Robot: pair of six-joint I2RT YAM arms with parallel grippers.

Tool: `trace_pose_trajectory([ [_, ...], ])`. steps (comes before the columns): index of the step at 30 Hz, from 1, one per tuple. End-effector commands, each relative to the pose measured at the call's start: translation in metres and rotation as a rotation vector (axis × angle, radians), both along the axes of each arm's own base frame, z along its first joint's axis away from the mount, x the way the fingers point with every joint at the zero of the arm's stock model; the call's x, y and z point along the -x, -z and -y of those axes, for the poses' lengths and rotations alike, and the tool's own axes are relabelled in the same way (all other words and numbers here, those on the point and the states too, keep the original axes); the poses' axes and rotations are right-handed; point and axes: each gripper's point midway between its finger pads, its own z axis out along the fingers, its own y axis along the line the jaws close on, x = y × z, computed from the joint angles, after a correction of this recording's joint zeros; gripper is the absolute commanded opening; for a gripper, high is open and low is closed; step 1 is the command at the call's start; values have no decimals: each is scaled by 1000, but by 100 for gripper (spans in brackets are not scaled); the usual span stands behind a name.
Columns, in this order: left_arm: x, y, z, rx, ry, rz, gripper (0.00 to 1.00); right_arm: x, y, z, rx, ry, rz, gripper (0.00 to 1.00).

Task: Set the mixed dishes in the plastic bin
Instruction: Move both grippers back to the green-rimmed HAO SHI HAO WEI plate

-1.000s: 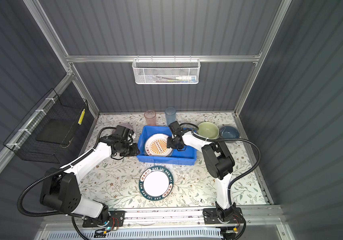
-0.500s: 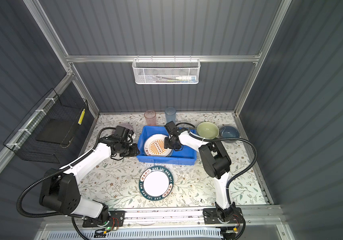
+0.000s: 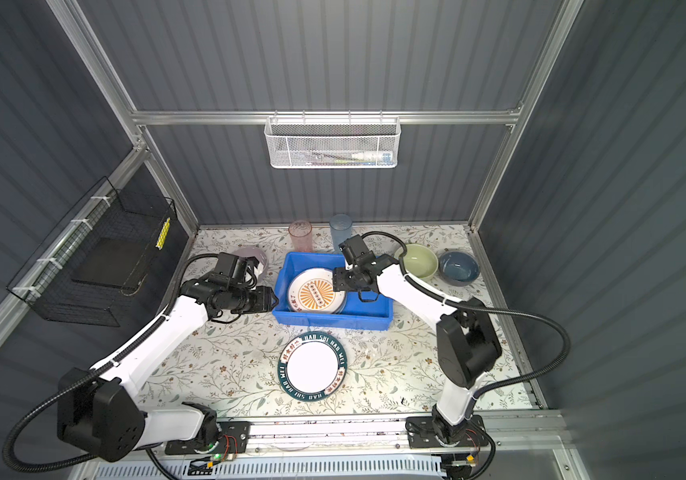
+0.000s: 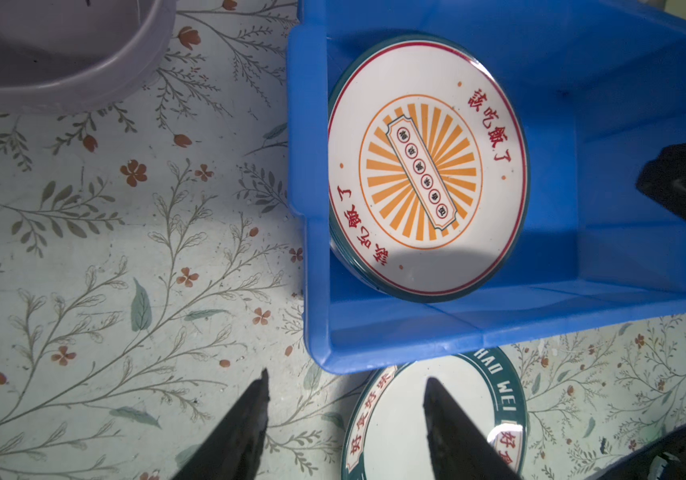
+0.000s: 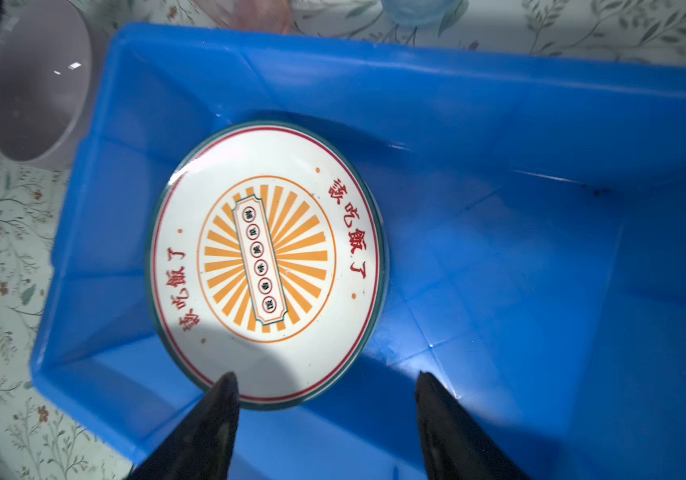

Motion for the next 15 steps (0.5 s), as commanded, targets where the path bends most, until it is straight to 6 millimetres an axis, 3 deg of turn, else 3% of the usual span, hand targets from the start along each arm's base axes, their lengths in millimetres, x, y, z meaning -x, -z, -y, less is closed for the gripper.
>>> trace_pose_trajectory([
  [1,29,6,-2,24,31,-69,62,25,-5,8,-26,-32,-11,69],
  [6,64,9,6,108,93,-124,62,67,-14,17,-137,-65,-1,69],
  [14,102,26,3,149,71,-172,58,134,9,37,-208,-49,-46,66],
  [15,104,24,7,150,82,-175,58,139,5,37,-241,-54,-18,66],
])
